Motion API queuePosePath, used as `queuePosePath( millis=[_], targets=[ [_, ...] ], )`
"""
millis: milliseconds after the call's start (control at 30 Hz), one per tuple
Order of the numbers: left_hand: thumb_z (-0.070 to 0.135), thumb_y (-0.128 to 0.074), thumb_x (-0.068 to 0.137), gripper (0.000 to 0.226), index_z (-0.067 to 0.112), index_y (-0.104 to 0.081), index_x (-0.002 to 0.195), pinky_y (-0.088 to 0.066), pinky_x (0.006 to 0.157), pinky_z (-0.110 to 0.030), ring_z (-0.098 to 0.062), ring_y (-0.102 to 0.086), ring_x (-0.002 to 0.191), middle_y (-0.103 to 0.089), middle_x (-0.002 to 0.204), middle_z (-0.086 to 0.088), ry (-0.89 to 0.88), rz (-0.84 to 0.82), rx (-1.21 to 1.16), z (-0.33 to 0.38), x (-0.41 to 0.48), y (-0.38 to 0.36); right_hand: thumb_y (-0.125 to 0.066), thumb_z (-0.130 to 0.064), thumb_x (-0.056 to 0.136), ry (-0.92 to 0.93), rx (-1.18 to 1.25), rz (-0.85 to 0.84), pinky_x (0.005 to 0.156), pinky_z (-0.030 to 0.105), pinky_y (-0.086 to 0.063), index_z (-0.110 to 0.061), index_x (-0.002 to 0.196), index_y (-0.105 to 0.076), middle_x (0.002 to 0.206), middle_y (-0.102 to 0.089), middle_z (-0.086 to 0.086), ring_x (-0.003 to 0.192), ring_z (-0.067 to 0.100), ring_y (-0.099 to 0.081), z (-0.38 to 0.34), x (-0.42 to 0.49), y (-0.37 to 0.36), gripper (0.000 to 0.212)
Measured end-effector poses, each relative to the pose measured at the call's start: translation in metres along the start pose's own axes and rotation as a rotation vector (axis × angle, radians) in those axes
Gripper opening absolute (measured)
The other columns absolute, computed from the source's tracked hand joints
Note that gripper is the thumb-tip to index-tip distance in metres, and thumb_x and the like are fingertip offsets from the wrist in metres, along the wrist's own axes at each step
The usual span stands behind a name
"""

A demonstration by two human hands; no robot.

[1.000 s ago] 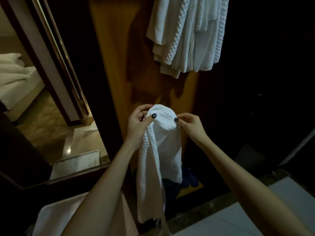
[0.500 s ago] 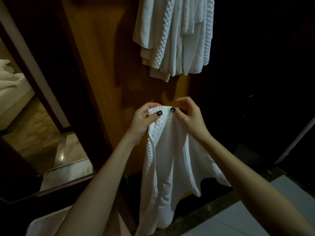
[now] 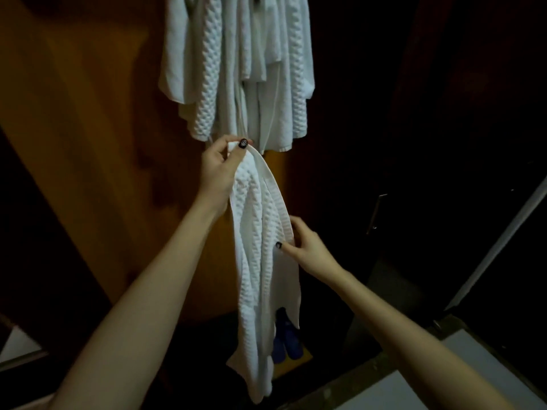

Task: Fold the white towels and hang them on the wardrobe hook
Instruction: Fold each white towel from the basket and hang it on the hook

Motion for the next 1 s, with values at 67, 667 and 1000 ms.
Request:
queuePosePath(
  millis=[67, 667, 1000],
  targets=[
    [0.004, -0.056, 0.094, 0.013, 0.013, -0.06, 0.086, -0.051, 0.068, -0.021, -0.005, -0.063, 0.07, -0.065, 0.081, -0.002, -0.012, 0.044, -0.046, 0.001, 0.009, -0.015, -0.062, -0.029, 0.092, -0.06, -0.043, 0.017, 0.085, 0.029, -0.058, -0.03, 0.144, -0.037, 0.123, -0.063, -0.008, 0.101, 0.0, -0.064, 0.021, -0.004, 0.012, 0.057],
    [0.006, -0.057, 0.094, 0.012, 0.006, -0.065, 0.102, -0.051, 0.072, -0.02, -0.007, -0.064, 0.08, -0.066, 0.086, 0.001, 0.168, 0.125, 0.118, -0.06, 0.04, 0.022, -0.05, -0.008, 0.099, 0.015, -0.214, 0.168, 0.081, 0.008, -0.049, -0.042, 0.138, -0.049, 0.108, -0.062, -0.024, 0.099, -0.015, -0.059, 0.039, 0.004, 0.118, 0.051],
    [-0.001, -0.055, 0.091, 0.014, 0.007, -0.066, 0.097, -0.045, 0.07, -0.007, -0.001, -0.058, 0.086, -0.064, 0.091, 0.005, 0.094, -0.067, 0.328, -0.076, 0.012, -0.001, -0.044, 0.002, 0.097, -0.102, 0.172, 0.129, 0.056, 0.026, -0.043, -0.018, 0.098, -0.075, 0.079, -0.069, 0.014, 0.061, 0.018, -0.055, -0.014, 0.021, 0.107, 0.036]
  ],
)
Point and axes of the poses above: each hand's wrist, its own x-axis towards the middle knuckle, its own y-axis out of the back of the hand, z = x × y, the point moved 3 cm from there along x, towards the middle knuckle
